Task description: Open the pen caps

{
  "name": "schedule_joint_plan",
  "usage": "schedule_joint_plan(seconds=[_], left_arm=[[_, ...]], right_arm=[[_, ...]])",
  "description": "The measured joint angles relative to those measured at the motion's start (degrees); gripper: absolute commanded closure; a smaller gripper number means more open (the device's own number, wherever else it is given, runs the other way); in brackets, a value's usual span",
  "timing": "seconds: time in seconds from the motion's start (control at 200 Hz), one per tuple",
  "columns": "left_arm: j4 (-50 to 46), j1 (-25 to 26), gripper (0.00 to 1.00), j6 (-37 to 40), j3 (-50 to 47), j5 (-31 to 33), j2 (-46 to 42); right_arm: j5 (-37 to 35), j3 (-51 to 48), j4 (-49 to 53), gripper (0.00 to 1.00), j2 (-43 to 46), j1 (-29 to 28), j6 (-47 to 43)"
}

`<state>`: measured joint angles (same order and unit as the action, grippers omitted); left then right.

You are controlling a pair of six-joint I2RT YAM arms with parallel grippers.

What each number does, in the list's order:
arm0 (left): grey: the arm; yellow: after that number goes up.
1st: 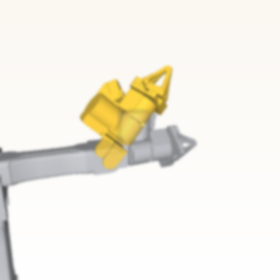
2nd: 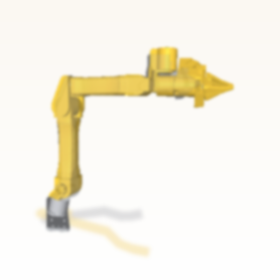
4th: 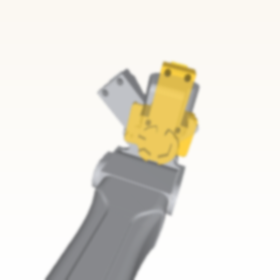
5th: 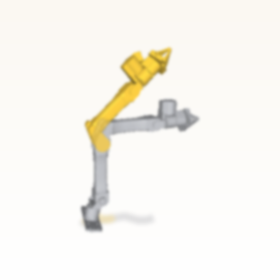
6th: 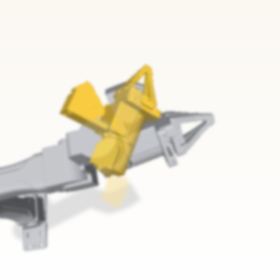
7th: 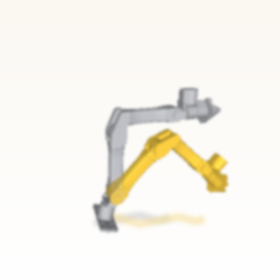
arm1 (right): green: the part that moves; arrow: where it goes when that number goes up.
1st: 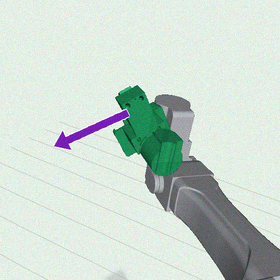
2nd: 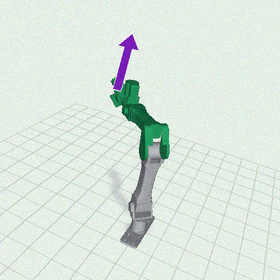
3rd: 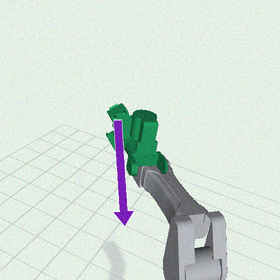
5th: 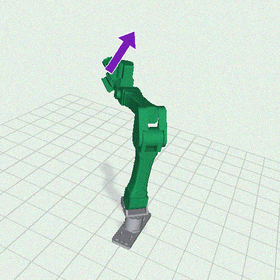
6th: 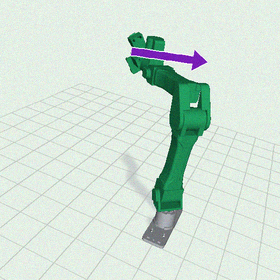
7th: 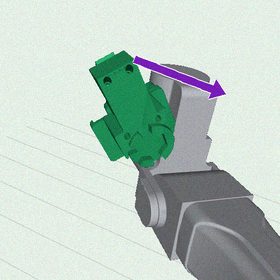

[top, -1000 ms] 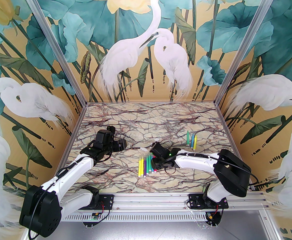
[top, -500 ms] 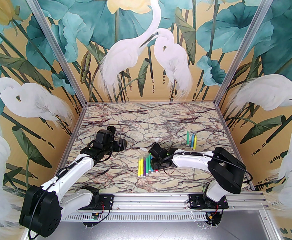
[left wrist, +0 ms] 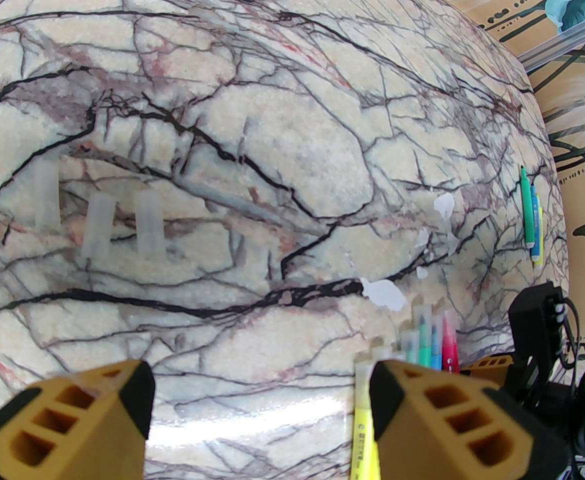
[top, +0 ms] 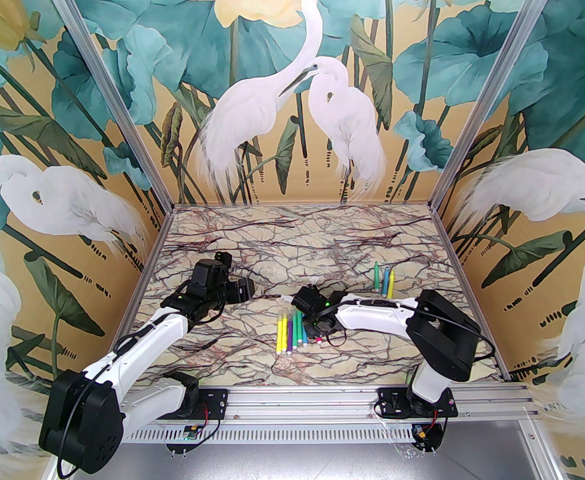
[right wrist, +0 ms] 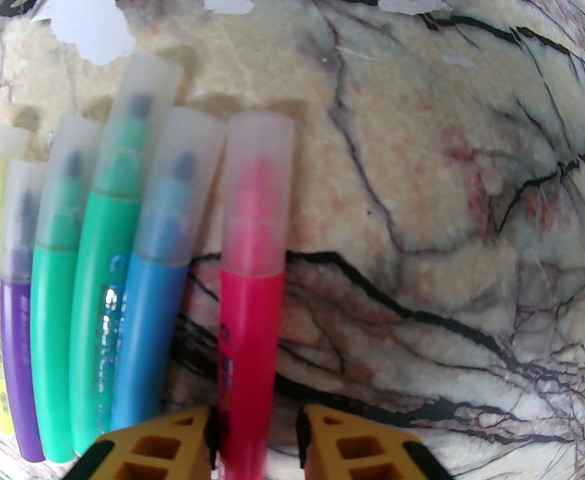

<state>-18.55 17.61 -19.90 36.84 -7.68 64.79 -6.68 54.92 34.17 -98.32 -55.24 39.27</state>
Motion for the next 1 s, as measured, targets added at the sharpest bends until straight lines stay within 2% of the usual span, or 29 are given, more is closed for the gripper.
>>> schedule_joint_plan(seconds=[0.62, 1.0], left_arm=[[3.56, 0.0, 0.24, 0.57, 2.95, -0.22, 4.37], [4.74, 0.0, 0.24, 0.42, 3.08, -4.68, 5.64]], right_arm=[[-0.63, 1.38, 1.55, 0.83, -1.05, 0.17, -1.01], [0.31, -3.89, -5.33, 0.87, 4.9, 3.5, -5.81]])
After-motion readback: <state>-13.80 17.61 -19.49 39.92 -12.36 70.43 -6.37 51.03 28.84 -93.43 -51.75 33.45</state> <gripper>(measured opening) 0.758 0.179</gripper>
